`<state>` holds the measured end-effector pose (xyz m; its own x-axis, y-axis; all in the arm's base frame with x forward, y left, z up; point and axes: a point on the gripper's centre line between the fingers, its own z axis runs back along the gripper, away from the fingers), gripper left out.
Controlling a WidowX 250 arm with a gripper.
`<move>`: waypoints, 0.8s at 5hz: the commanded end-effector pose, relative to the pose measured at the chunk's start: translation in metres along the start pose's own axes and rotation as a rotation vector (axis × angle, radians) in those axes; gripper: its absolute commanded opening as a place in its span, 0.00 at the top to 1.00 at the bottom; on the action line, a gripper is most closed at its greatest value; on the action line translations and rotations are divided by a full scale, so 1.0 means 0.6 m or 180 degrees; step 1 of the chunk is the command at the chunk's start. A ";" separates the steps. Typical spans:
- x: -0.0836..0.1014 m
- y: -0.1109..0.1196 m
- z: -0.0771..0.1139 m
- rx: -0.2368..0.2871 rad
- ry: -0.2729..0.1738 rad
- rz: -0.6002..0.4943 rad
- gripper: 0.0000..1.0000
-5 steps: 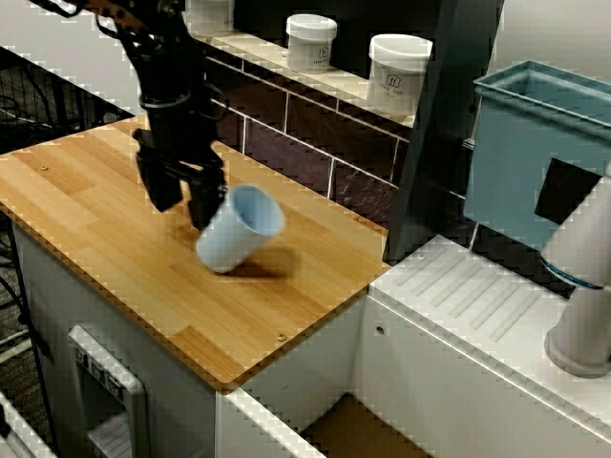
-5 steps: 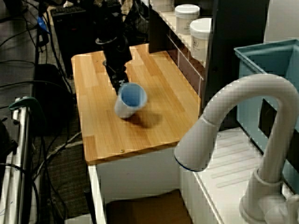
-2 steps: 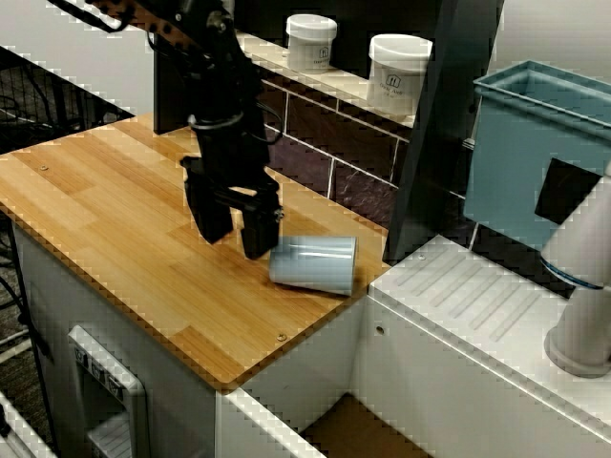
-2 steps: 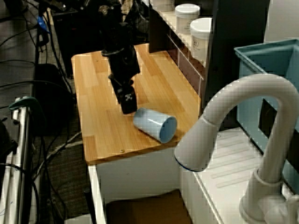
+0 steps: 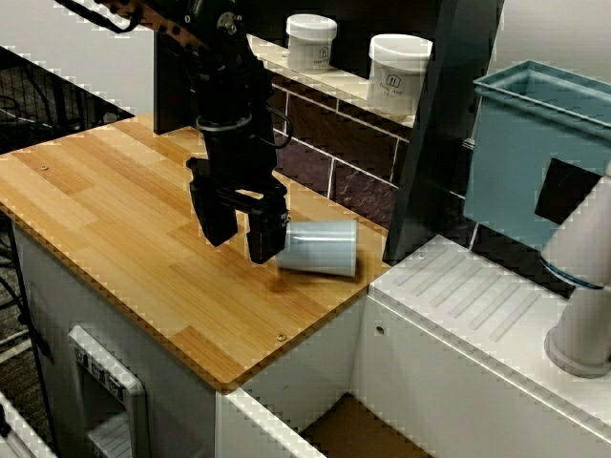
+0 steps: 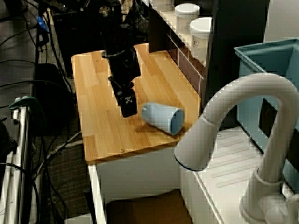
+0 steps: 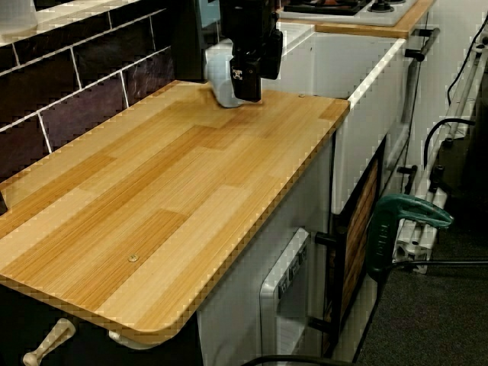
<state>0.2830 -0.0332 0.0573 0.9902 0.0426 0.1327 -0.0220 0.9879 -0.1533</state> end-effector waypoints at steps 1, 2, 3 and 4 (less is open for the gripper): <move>0.030 0.054 0.091 0.0232 -0.0355 0.0066 0.00; 0.050 0.076 0.111 0.0136 -0.0300 -0.0147 0.00; 0.071 0.086 0.122 -0.0061 -0.0120 -0.0571 0.00; 0.092 0.087 0.120 -0.0275 0.0057 -0.1138 0.00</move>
<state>0.3230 0.0239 0.1087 0.9473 -0.2912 0.1339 0.3141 0.9265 -0.2073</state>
